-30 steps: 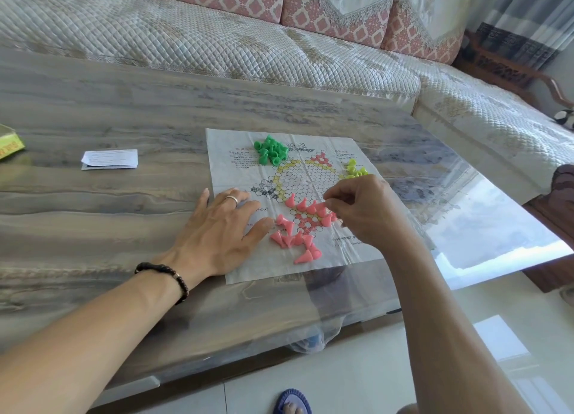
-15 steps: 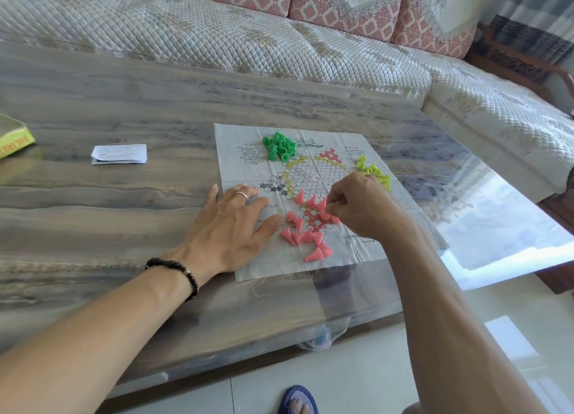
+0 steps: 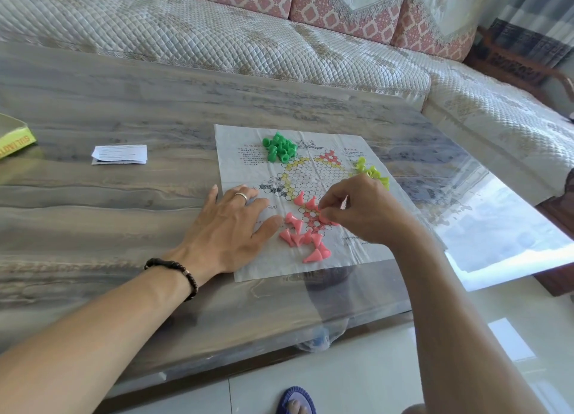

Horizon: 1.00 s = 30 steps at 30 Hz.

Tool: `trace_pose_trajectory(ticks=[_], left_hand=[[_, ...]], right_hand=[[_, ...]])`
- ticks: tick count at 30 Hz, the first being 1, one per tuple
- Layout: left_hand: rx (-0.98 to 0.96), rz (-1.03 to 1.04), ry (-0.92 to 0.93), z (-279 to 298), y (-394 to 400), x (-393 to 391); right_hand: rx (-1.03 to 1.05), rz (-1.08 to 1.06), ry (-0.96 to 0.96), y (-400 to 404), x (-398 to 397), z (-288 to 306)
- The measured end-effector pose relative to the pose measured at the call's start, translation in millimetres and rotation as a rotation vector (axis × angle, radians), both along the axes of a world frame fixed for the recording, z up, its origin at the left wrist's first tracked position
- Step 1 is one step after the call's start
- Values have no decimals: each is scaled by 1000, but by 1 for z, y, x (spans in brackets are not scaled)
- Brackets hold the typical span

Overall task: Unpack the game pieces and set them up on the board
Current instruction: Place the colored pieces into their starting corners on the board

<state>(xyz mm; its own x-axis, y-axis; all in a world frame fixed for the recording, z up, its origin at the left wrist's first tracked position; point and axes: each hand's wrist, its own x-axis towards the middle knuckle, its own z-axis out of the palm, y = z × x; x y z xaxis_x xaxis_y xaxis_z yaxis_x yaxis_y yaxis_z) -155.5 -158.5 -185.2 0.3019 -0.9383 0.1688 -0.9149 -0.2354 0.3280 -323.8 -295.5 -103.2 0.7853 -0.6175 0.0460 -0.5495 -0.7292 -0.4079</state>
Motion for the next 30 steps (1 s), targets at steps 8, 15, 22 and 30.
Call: trace_pose_trajectory(ticks=[8, 15, 22, 30], left_hand=[[5, 2, -6, 0, 0, 0], [11, 2, 6, 0, 0, 0], [11, 5, 13, -1, 0, 0], [0, 2, 3, -2, -1, 1]], right_hand=[[76, 73, 108, 19, 5, -3], [-18, -8, -29, 7, 5, -1], [-121, -102, -64, -8, 9, -3], [-123, -55, 52, -10, 18, -12]])
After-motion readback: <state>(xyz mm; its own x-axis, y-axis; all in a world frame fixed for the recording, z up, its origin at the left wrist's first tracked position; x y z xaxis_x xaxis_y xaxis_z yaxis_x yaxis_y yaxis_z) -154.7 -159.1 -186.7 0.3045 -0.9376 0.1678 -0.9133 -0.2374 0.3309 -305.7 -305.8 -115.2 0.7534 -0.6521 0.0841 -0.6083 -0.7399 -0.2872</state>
